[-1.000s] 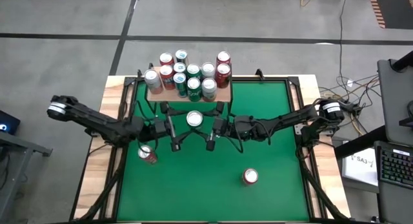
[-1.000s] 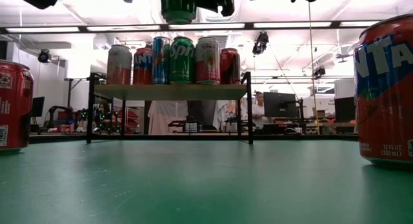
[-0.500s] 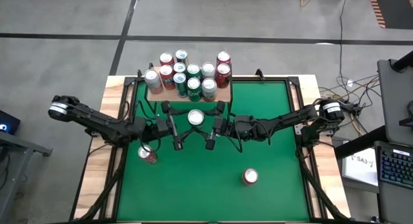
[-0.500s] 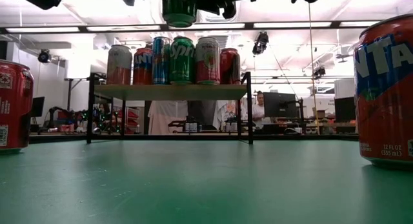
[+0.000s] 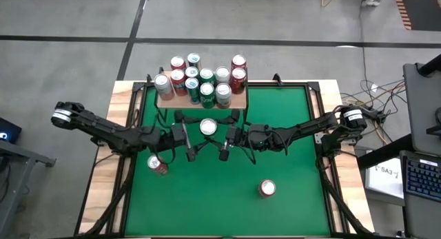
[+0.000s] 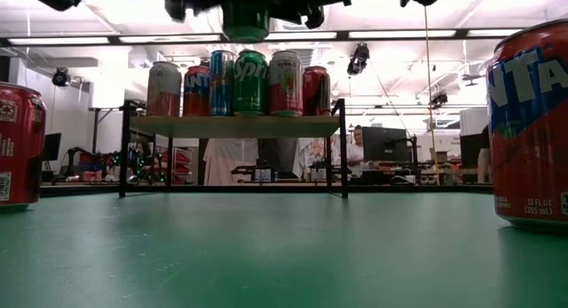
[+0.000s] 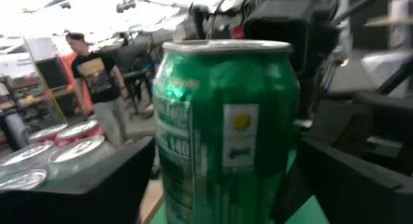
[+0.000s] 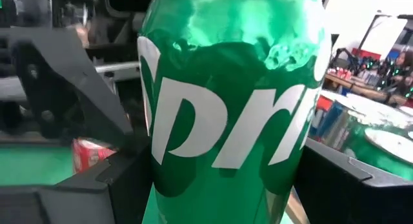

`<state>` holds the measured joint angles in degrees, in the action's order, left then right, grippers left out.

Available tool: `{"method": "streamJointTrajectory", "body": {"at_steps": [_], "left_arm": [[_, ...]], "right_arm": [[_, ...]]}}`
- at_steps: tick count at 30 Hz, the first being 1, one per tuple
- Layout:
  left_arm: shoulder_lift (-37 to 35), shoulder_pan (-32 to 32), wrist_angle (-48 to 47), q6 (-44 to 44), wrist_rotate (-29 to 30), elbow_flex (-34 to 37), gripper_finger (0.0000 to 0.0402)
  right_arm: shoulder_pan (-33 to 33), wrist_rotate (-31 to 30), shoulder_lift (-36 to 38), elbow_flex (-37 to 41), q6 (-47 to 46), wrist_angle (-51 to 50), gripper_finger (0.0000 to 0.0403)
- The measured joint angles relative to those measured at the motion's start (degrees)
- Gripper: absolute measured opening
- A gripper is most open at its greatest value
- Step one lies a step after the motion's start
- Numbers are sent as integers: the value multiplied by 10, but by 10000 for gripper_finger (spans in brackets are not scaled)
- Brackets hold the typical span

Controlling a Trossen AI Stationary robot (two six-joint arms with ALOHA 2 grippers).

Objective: Place canned beverage on shelf
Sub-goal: Put the green can on the shelf

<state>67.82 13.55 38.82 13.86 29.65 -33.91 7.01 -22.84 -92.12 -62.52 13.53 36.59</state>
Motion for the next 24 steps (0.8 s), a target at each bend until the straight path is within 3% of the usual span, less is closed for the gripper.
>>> {"method": "streamJointTrajectory", "body": {"at_steps": [3,12,24], "left_arm": [[-14,0,-55,-3,5,-3,385],[0,-4,-9,12,12,3,327],[9,-12,31,-8,12,4,315]], "right_arm": [[0,-3,-1,0,-3,-10,292],[0,-14,-6,0,-7,-8,292],[0,-18,-7,-1,-15,-6,292]]}}
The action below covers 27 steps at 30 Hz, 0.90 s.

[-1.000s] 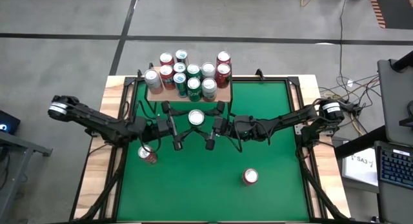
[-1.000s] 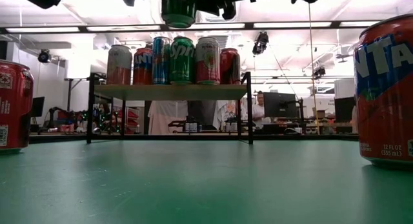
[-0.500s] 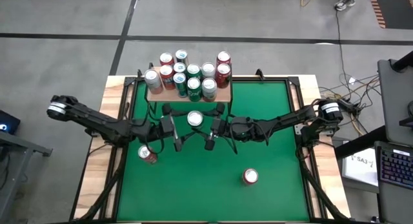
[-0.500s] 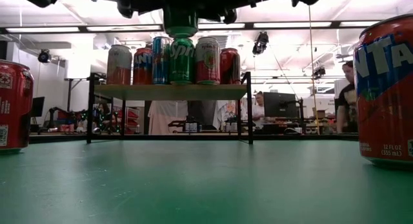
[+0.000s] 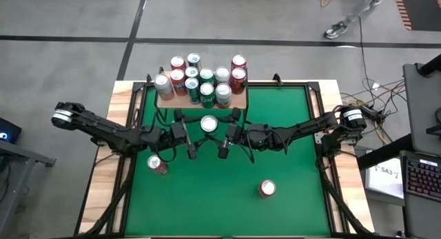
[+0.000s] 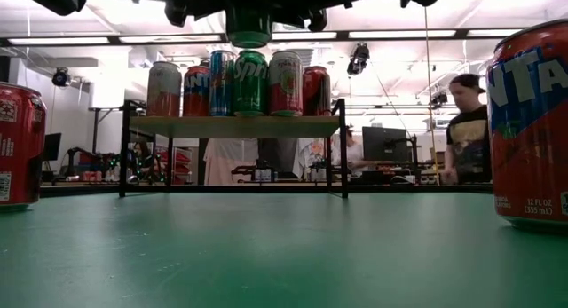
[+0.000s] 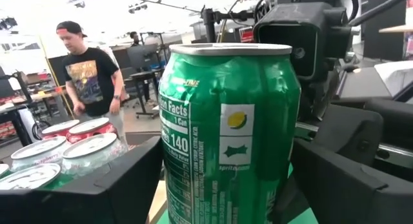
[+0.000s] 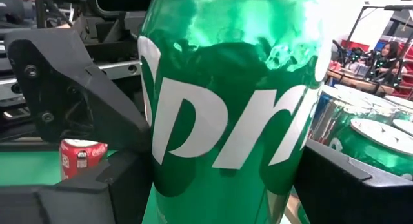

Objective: Place canned beverage on shelf
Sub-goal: Put the green can on the shelf

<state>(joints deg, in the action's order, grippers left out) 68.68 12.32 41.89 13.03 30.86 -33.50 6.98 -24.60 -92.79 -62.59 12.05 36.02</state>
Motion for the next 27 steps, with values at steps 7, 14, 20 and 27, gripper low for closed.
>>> {"method": "streamJointTrajectory", "body": {"at_steps": [7,14,20,27], "left_arm": [[0,-3,13,9,-7,0,308],[0,-5,16,-6,-7,-3,292],[1,-6,18,-15,-19,-6,350],[1,-11,22,-20,-29,-6,354]], "right_arm": [[0,3,0,0,5,4,292],[0,4,0,0,6,7,292],[0,14,-1,-2,13,0,292],[0,10,-2,-2,12,3,292]]}}
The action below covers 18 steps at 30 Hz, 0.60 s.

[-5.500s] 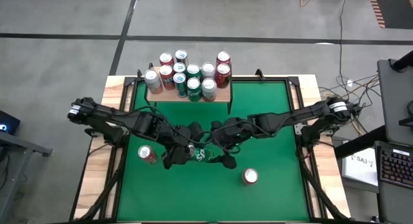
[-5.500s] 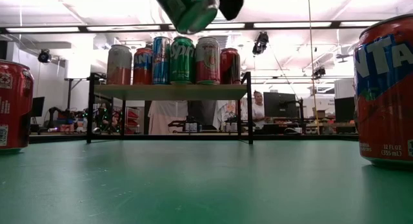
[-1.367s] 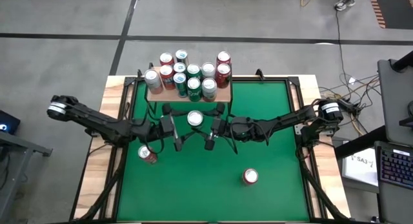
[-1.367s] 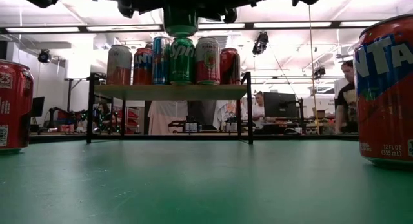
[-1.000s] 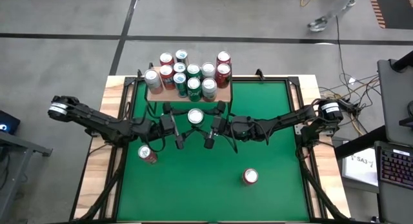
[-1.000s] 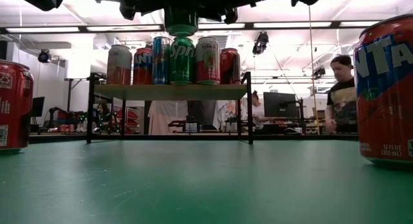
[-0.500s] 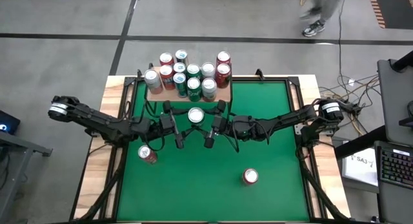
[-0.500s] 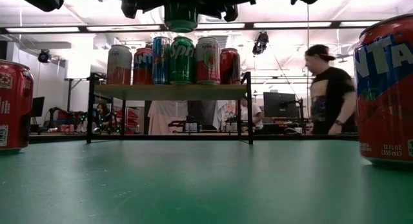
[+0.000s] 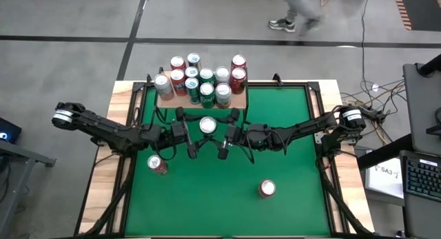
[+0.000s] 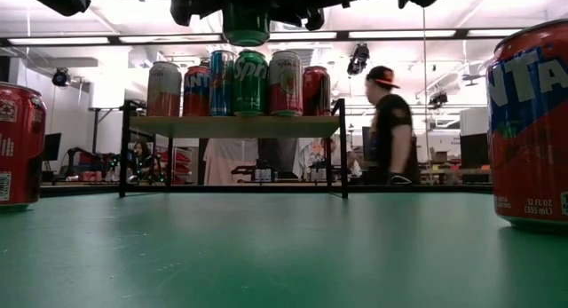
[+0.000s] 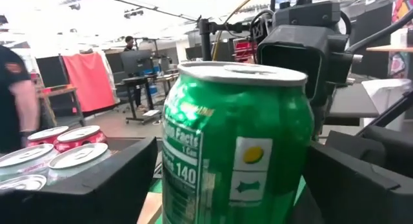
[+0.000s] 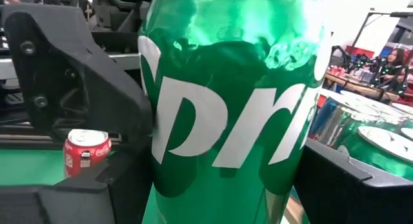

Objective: Place canned beverage on shelf
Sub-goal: Put the green can on the shelf

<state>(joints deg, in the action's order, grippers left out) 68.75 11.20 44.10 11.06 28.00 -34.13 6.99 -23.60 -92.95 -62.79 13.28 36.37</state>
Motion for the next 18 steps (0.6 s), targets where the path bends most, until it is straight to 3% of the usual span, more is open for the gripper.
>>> {"method": "streamJointTrajectory", "body": {"at_steps": [6,11,18], "left_arm": [[-1,0,-3,6,3,0,277],[-1,0,-4,8,3,0,277],[-2,7,-13,6,6,0,277]], "right_arm": [[0,-3,0,1,-5,-1,295],[0,-2,0,1,-7,-1,324],[0,-2,0,2,-26,-5,322]]}}
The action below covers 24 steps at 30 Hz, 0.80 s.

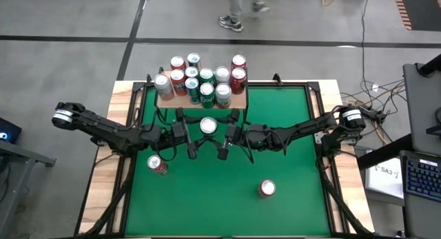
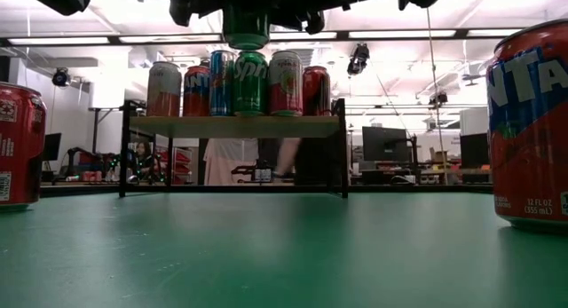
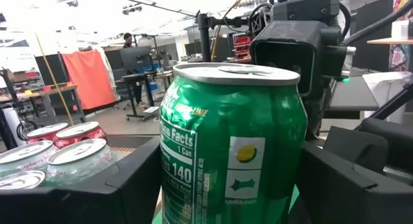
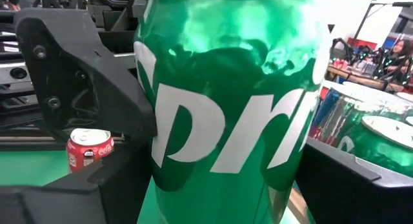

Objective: Place canned beverage on shelf
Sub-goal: Put the green can on the shelf

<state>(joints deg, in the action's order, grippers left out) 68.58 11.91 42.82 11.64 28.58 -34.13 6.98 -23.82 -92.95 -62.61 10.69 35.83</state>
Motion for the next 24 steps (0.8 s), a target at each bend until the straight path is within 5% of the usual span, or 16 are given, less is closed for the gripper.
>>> {"method": "streamJointTrajectory", "body": {"at_steps": [15,24], "left_arm": [[-81,2,-111,-5,13,5,277],[-106,1,-131,-32,25,69,277]], "right_arm": [[0,-19,22,0,-40,-45,345],[3,-36,57,-8,-64,-102,345]]}}
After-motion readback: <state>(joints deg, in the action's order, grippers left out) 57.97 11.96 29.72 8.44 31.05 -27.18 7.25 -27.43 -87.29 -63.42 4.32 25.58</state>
